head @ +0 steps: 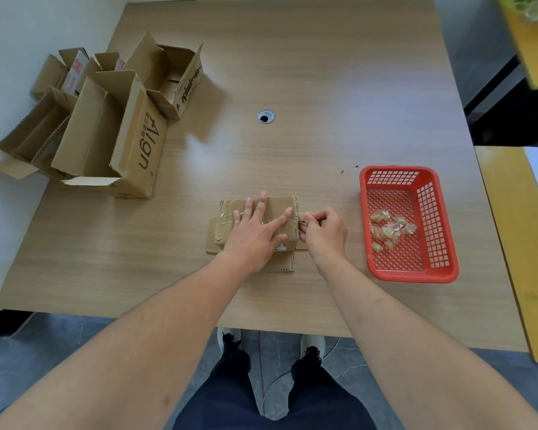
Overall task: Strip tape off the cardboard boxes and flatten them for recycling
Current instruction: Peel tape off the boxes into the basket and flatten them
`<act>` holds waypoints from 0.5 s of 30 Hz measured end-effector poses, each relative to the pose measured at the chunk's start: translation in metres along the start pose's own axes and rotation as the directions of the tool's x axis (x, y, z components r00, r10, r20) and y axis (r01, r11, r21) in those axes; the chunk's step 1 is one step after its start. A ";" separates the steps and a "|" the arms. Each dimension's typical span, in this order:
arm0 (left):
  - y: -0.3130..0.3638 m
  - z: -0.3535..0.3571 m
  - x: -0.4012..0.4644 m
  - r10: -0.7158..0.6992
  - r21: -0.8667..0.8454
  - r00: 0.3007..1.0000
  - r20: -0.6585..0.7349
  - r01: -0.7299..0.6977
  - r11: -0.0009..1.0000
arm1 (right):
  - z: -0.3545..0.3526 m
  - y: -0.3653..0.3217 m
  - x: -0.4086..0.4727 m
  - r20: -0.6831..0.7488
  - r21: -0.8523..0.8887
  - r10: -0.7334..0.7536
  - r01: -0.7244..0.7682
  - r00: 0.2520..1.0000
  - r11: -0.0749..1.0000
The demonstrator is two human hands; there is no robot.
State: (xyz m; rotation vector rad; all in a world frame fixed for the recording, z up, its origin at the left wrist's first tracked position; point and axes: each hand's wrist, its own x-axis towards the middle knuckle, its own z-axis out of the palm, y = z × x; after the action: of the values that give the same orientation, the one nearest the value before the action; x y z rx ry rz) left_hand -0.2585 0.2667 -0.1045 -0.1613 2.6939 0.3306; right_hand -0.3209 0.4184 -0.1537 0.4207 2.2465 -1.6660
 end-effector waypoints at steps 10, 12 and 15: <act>-0.001 -0.006 0.000 0.016 -0.016 1.000 0.023 -0.016 1.000 | 0.004 -0.035 -0.018 -0.150 -0.306 -0.119 0.068 0.982 0.949; -0.003 -0.006 0.001 0.017 -0.035 1.000 0.023 -0.016 0.999 | 0.000 -0.032 -0.014 -0.046 -0.429 -0.281 0.235 0.959 0.872; -0.004 -0.006 0.004 0.015 -0.059 1.000 0.019 -0.014 0.998 | -0.007 -0.021 -0.004 0.186 -0.482 -0.451 0.481 0.873 0.732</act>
State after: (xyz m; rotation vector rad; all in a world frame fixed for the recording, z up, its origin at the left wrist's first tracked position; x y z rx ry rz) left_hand -0.2636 0.2611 -0.1014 -0.1547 2.6692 0.4145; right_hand -0.3264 0.4189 -0.1316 -0.3572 2.7759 -1.1349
